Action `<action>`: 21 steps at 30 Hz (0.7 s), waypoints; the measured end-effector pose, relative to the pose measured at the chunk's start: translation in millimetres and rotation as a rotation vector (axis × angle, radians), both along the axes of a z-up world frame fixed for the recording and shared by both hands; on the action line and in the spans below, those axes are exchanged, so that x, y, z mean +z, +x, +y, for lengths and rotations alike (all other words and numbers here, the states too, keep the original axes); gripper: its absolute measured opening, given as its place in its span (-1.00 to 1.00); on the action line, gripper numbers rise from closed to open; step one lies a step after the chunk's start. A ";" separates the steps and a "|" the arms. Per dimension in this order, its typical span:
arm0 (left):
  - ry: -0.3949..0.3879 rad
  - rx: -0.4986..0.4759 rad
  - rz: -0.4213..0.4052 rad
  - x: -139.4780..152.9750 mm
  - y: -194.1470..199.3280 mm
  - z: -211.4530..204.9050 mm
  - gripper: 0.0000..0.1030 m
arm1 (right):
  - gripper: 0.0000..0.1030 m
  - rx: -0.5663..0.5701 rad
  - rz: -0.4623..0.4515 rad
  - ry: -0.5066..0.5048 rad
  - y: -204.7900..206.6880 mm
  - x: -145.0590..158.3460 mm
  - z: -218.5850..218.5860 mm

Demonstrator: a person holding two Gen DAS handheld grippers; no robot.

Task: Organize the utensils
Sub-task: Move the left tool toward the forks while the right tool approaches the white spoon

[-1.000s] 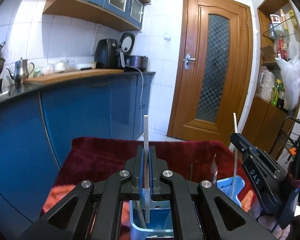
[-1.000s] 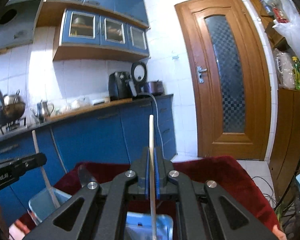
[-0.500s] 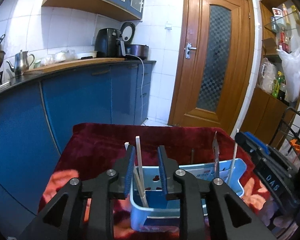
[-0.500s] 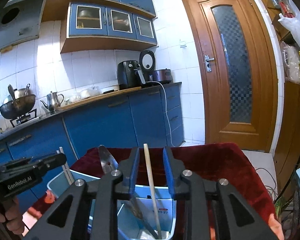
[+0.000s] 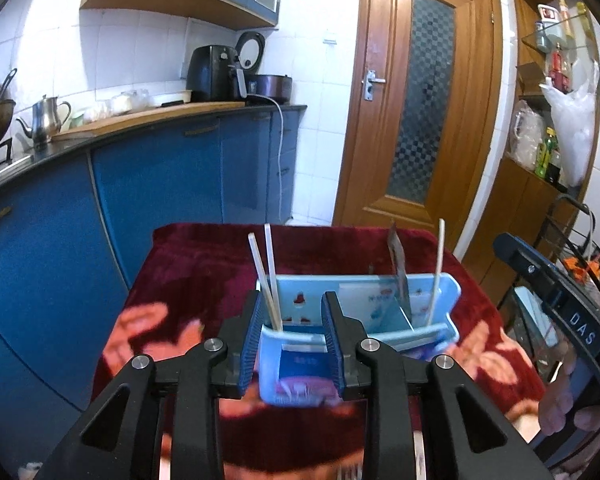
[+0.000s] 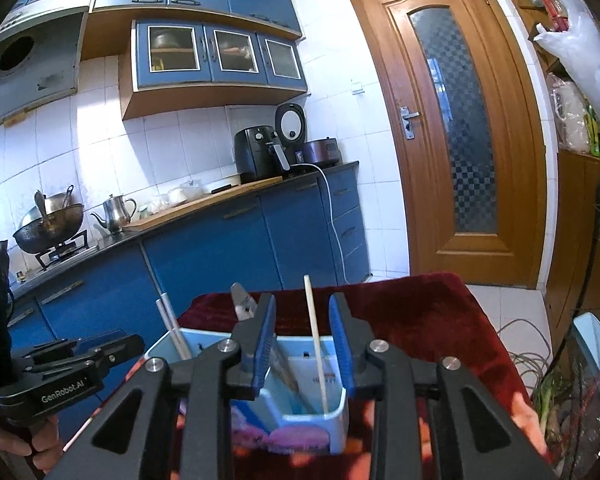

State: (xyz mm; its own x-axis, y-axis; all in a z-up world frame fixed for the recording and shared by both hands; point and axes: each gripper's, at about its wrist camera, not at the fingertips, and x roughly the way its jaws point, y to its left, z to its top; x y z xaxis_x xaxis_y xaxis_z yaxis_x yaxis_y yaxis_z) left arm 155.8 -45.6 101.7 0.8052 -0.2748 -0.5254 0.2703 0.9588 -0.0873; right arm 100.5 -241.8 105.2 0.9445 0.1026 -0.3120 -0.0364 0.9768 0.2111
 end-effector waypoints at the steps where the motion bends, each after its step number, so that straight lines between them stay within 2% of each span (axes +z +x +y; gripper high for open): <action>1: 0.006 -0.001 0.005 0.0 -3.8 0.4 -0.41 | -0.40 0.000 0.007 0.002 -3.9 0.6 -0.3; 8: 0.047 0.029 0.077 -11.9 -31.3 11.4 -0.39 | -0.40 -0.005 0.101 0.004 -34.7 -3.4 -0.4; 21: 0.091 0.040 0.211 -50.9 -58.0 24.6 -0.39 | -0.40 0.022 0.296 -0.041 -74.5 -39.0 7.9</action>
